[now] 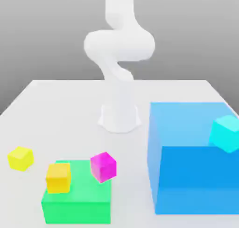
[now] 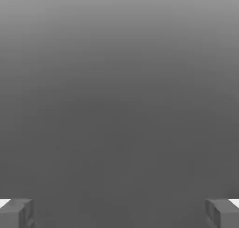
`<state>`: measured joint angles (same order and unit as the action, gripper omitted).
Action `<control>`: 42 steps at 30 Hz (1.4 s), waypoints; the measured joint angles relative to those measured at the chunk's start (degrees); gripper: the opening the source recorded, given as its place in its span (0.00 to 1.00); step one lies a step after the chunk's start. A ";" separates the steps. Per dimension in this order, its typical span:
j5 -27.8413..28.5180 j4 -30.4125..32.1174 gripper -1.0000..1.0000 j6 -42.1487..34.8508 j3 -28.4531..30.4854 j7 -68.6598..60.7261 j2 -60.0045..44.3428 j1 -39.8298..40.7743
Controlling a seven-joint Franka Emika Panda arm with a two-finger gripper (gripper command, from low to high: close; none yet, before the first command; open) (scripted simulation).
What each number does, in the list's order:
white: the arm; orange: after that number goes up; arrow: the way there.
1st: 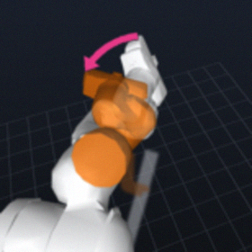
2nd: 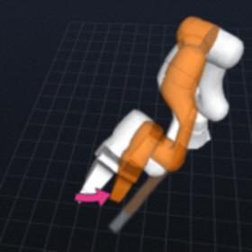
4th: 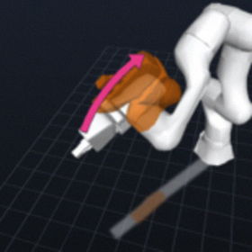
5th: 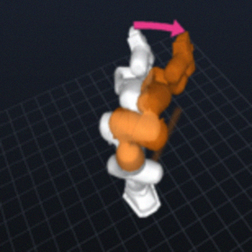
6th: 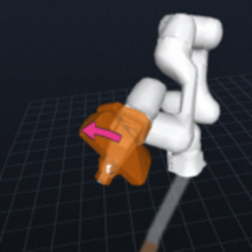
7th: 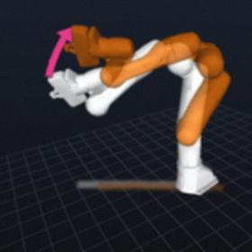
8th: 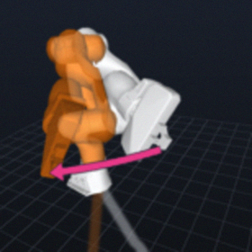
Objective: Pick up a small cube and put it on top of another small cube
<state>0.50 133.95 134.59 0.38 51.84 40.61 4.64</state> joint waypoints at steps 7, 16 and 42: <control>1.55 6.19 0.50 8.00 2.18 17.21 -14.88 12.46; 1.74 13.96 0.50 18.05 8.47 37.53 -33.53 24.91; -3.97 18.43 0.00 23.82 8.32 48.54 -46.60 34.66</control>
<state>-3.48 152.39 158.41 8.70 100.38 -5.98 39.30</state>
